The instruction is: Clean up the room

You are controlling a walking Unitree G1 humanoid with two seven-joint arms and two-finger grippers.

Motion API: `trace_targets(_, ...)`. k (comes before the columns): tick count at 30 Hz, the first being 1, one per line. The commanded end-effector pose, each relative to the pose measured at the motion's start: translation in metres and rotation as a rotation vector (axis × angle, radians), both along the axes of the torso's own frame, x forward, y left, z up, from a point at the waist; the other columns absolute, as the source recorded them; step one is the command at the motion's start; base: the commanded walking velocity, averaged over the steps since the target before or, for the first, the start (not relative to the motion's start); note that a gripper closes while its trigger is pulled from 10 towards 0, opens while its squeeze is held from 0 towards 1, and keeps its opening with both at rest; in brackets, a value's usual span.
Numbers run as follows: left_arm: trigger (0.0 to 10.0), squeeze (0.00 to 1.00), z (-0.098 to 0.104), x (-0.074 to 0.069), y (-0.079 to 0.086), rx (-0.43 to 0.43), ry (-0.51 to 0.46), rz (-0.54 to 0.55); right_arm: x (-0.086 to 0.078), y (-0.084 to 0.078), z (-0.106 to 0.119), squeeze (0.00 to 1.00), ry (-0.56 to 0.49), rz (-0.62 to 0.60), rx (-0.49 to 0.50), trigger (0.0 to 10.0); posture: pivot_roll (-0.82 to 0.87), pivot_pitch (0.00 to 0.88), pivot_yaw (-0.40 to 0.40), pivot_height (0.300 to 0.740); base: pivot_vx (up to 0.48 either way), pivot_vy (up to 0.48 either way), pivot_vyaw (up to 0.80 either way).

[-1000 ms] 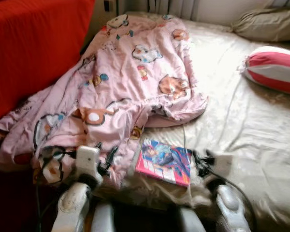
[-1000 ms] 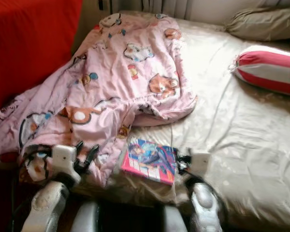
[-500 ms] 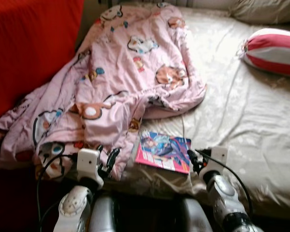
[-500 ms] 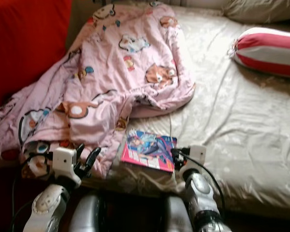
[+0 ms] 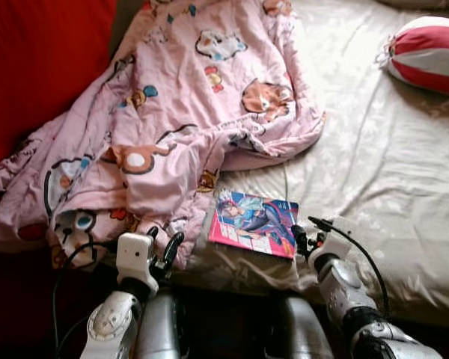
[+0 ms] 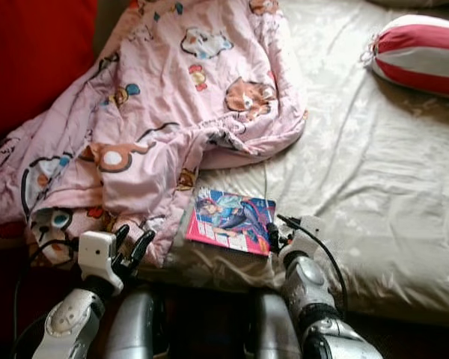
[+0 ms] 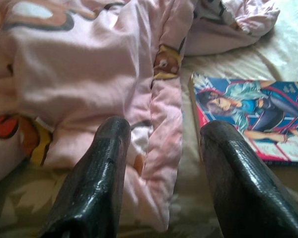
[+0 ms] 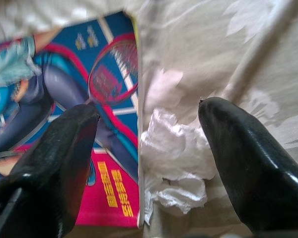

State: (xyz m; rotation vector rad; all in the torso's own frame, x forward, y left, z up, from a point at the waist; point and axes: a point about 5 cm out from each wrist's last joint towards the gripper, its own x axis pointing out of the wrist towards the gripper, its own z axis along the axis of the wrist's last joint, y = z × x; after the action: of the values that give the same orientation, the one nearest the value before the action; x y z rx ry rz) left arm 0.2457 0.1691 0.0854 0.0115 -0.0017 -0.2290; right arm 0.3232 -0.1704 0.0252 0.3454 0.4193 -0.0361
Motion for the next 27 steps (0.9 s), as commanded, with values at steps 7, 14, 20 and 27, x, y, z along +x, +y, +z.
trace_targets(7,10.0,0.00,-0.004,-0.011,0.006,0.008,0.038,0.015,0.001,-0.005,0.000,0.00,0.020,0.010,-0.056,10.0,0.15,0.330,-0.020,0.606,0.000,0.000,0.00)
trace_targets(14,10.0,0.00,-0.006,-0.016,0.007,0.012,0.053,0.024,0.000,-0.016,0.000,0.00,0.035,-0.038,-0.059,10.0,0.16,0.328,-0.018,0.606,0.000,0.000,0.00)
trace_targets(20,10.0,0.00,-0.005,-0.016,0.008,0.014,0.059,0.026,-0.007,-0.018,-0.008,0.00,0.070,-0.050,-0.052,10.0,0.16,0.328,-0.014,0.606,0.000,0.000,0.00)
trace_targets(27,10.0,0.00,-0.006,-0.018,0.010,0.017,0.066,0.031,-0.009,-0.016,-0.011,0.00,0.073,-0.037,-0.036,0.0,0.17,0.329,-0.013,0.606,0.000,0.000,0.00)
